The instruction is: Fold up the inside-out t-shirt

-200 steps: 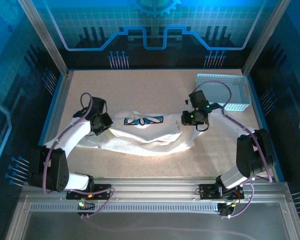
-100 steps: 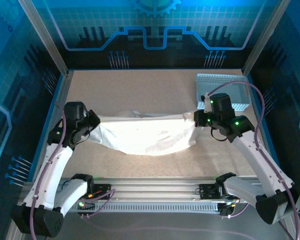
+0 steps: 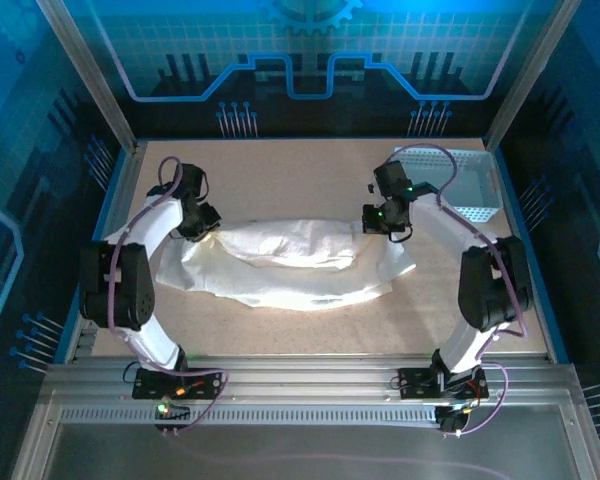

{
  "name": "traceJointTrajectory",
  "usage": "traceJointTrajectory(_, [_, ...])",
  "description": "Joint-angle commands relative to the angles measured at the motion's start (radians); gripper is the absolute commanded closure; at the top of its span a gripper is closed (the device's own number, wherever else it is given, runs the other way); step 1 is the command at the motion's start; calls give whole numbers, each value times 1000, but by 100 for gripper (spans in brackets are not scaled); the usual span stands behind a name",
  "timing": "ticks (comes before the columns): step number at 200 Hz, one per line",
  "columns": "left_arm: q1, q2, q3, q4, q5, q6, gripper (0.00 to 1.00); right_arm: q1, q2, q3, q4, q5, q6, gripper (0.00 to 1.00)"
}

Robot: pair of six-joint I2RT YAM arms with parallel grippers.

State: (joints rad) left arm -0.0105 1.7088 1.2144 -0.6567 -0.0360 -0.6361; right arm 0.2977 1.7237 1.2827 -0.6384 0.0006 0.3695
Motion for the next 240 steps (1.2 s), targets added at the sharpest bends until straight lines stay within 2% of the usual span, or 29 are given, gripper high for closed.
traceJointTrajectory(1, [24, 23, 80, -49, 0, 26, 55, -36, 30, 60, 10, 39, -24, 76])
traceJointTrajectory(14, [28, 2, 67, -58, -18, 29, 50, -47, 30, 62, 4, 55, -36, 63])
traceJointTrajectory(23, [28, -32, 42, -60, -36, 24, 46, -45, 15, 57, -2, 69, -49, 59])
traceJointTrajectory(34, [26, -88, -11, -49, -46, 14, 37, -41, -22, 37, -3, 73, -59, 54])
traceJointTrajectory(46, [25, -161, -78, -33, -56, -2, 34, -32, -70, 2, 3, 76, -61, 49])
traceJointTrajectory(81, [28, -376, -247, 5, -117, -31, 24, -18, -211, -122, 31, 96, -54, 45])
traceJointTrajectory(106, [98, -377, -273, 22, -76, -36, 23, -57, -261, -196, 65, 84, -38, 44])
traceJointTrajectory(160, [115, -219, -219, 64, -23, -25, 37, -102, -285, -257, 90, 48, -37, 44])
traceJointTrajectory(180, [117, -192, -217, 82, -27, -32, 41, -109, -303, -272, 94, 41, -38, 44])
traceJointTrajectory(240, [123, -140, -193, 118, -36, -17, 62, -113, -306, -305, 114, 30, -43, 44])
